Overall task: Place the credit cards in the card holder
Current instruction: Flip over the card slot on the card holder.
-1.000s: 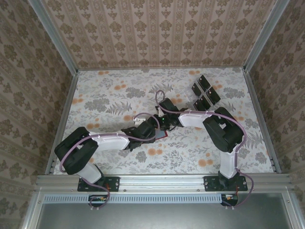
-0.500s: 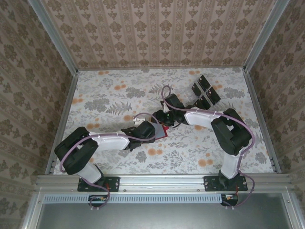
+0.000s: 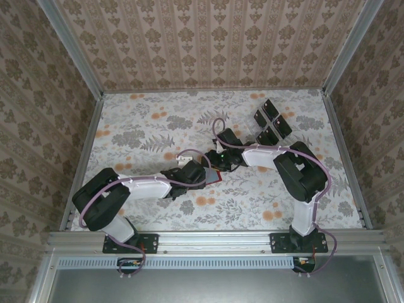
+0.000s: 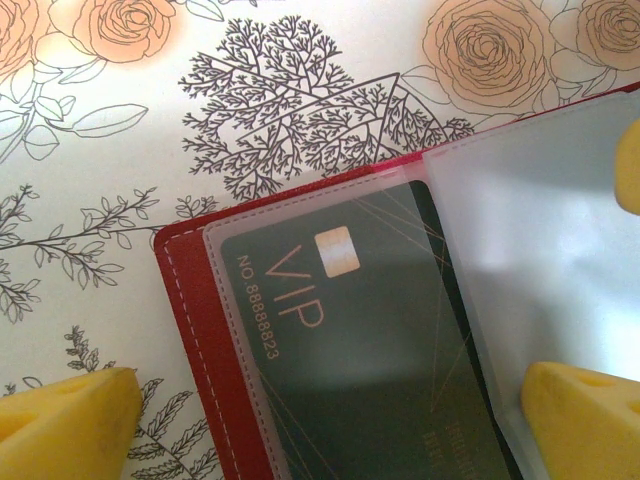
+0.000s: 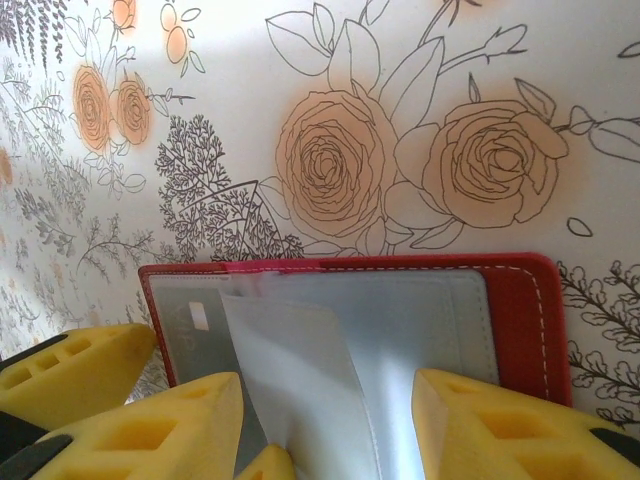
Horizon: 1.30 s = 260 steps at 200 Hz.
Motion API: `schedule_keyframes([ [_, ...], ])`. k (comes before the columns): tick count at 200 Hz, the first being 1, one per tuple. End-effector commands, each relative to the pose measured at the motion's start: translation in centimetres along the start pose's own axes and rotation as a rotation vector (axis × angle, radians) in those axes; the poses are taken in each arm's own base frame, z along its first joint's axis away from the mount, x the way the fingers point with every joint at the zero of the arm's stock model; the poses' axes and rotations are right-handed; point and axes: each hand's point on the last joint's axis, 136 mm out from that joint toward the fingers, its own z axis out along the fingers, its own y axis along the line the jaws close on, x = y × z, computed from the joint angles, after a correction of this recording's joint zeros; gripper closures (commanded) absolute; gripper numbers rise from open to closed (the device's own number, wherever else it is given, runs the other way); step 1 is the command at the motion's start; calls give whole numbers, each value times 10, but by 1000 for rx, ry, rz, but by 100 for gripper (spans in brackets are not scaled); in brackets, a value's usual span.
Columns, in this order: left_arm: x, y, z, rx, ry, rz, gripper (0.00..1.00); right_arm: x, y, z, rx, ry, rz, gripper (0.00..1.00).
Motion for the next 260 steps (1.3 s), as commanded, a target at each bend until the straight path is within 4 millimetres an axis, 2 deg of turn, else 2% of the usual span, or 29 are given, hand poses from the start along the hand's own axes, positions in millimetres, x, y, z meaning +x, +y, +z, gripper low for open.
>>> schedule_keyframes([
  [1,12,13,2,-48,26,5,0,15,-3,10,-2,55,-10,51],
  [98,5,10,-4,-25,4,5,0,21,22,-3,-65,55,-57,53],
  [132,-17,12,-32,29,-89,-35,0,23,34,-13,-84,41,-62,52],
  [164,-35,37,-63,25,-181,-132,0,29,50,-16,-89,38,-84,50],
  [206,-43,67,-71,20,-207,-234,0,40,62,6,-70,67,-95,49],
  [248,-41,74,-66,28,-183,-257,0,49,70,36,-42,100,-101,49],
  [260,-40,75,-65,31,-177,-264,0,51,66,42,-18,108,-100,49],
])
